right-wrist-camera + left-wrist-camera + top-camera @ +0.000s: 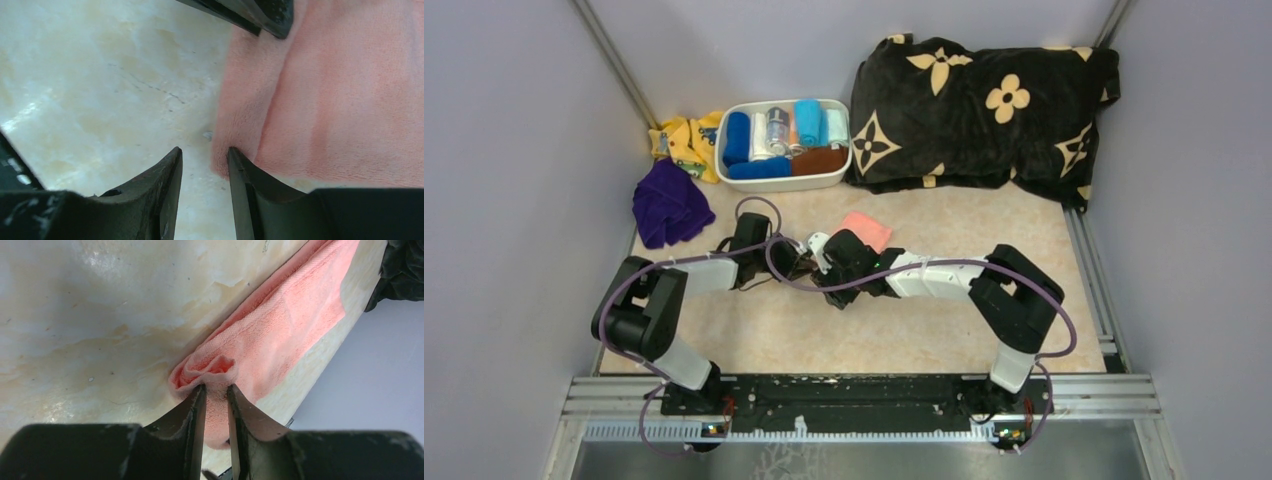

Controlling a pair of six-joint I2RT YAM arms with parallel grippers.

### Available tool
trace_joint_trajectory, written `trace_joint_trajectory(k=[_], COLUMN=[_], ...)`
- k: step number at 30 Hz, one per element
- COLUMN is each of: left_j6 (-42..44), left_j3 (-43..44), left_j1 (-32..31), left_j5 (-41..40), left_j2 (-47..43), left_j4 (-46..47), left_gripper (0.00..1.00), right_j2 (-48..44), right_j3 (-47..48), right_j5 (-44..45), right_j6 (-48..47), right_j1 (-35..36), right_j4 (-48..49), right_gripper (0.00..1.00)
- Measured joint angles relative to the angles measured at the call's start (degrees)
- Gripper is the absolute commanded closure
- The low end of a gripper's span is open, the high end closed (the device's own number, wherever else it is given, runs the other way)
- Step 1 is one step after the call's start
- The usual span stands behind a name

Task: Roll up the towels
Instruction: Roll the towel at the center of the board.

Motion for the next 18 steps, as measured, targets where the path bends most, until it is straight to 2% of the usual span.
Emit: trace_joint_trajectory(k=[15, 18], left_j6=[-0.5, -0.5], left_j3=[-0.4, -0.4], left_j1=[0.0, 0.0], left_j5=[-0.7, -0.7], left_j2=[-0.6, -0.6], left_j4=[0.0, 0.0], left_gripper=[0.67, 0.63], right_j2=[4.7, 6.6], right_j3=[1.4, 2.8], right_j5=[8.8, 10.1], right_j6=[-6.3, -7.3], right_j1=[0.0, 0.7], right_j4=[-0.8, -0.9], right_gripper=[0.59, 0.63])
